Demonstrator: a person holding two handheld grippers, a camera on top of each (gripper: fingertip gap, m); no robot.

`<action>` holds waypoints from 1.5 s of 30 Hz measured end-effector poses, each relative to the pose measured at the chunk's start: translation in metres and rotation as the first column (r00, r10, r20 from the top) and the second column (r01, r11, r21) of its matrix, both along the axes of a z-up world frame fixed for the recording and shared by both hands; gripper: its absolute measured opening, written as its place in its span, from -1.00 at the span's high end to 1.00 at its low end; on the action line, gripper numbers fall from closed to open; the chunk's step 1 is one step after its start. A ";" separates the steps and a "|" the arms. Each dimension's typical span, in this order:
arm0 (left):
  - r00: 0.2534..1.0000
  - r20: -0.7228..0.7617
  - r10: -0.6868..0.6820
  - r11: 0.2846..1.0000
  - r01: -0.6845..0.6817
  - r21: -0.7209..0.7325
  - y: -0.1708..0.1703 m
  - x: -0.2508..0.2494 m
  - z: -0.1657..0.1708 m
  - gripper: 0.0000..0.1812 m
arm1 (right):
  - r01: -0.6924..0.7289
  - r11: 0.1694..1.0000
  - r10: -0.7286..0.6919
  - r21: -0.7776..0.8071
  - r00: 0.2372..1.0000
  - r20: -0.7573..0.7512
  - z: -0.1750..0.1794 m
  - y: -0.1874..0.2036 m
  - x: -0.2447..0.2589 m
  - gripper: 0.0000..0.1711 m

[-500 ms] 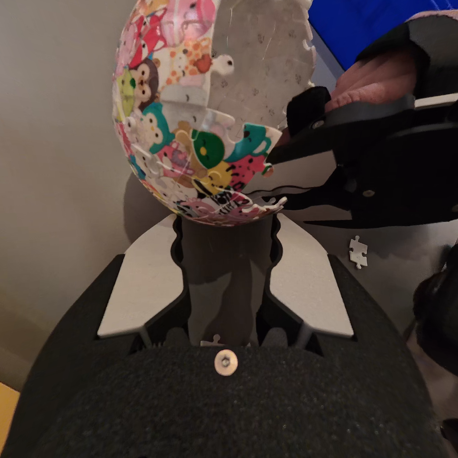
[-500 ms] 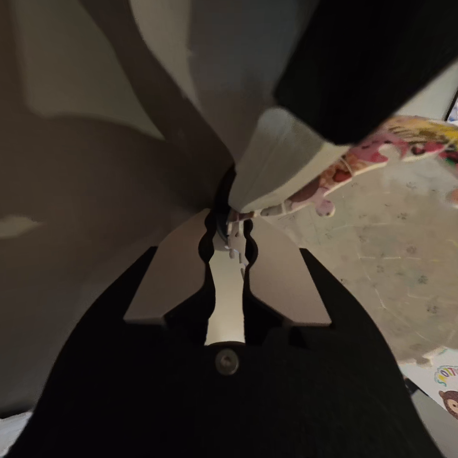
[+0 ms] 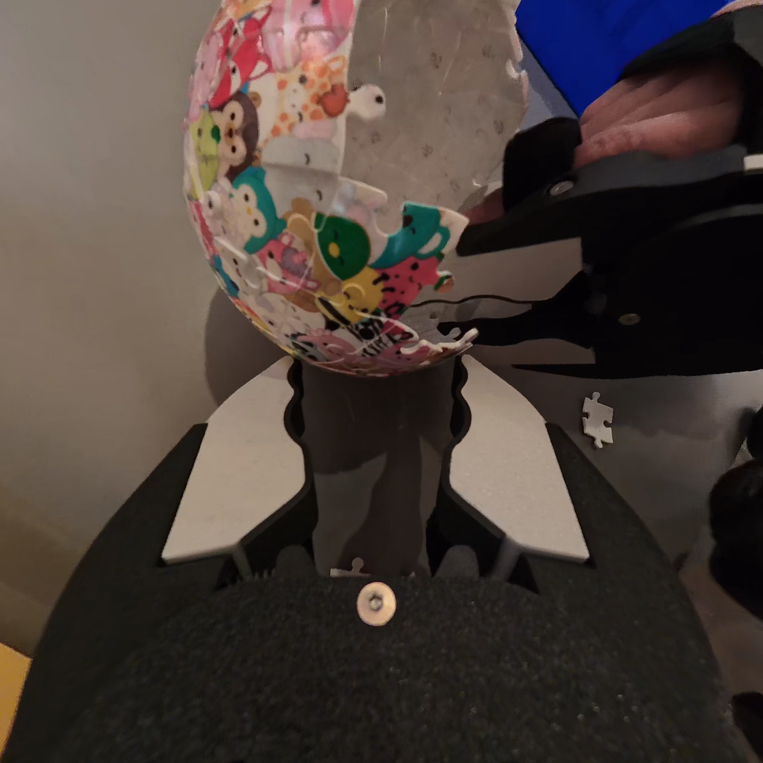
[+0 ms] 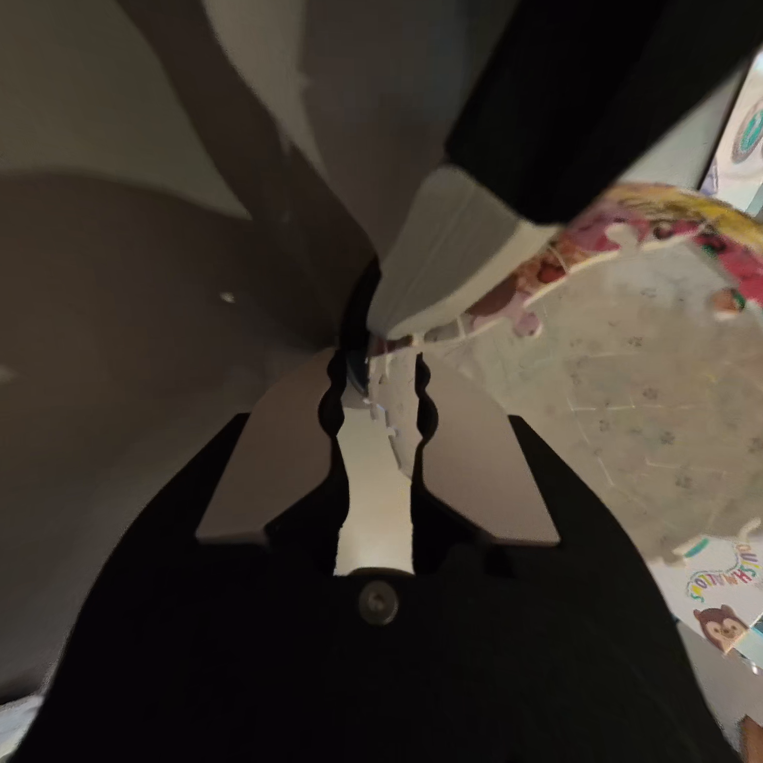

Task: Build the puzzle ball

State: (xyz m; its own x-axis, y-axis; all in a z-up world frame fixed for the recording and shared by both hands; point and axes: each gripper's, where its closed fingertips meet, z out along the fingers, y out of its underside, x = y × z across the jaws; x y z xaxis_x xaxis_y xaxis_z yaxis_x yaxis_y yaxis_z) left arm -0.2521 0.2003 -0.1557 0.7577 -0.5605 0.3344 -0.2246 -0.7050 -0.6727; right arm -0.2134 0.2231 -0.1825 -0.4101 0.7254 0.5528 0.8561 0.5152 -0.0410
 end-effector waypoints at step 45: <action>0.999 0.045 0.014 0.997 -0.011 -0.082 0.010 0.009 -0.010 0.01 | -0.073 0.997 0.072 0.006 0.997 0.028 0.009 -0.005 0.007 0.94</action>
State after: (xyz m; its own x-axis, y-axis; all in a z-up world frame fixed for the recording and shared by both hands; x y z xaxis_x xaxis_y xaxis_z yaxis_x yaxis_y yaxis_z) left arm -0.2427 0.2100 -0.1662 0.7474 -0.5206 0.4128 -0.1860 -0.7604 -0.6222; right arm -0.2060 0.2181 -0.1733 -0.4766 0.6897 0.5452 0.8172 0.5762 -0.0144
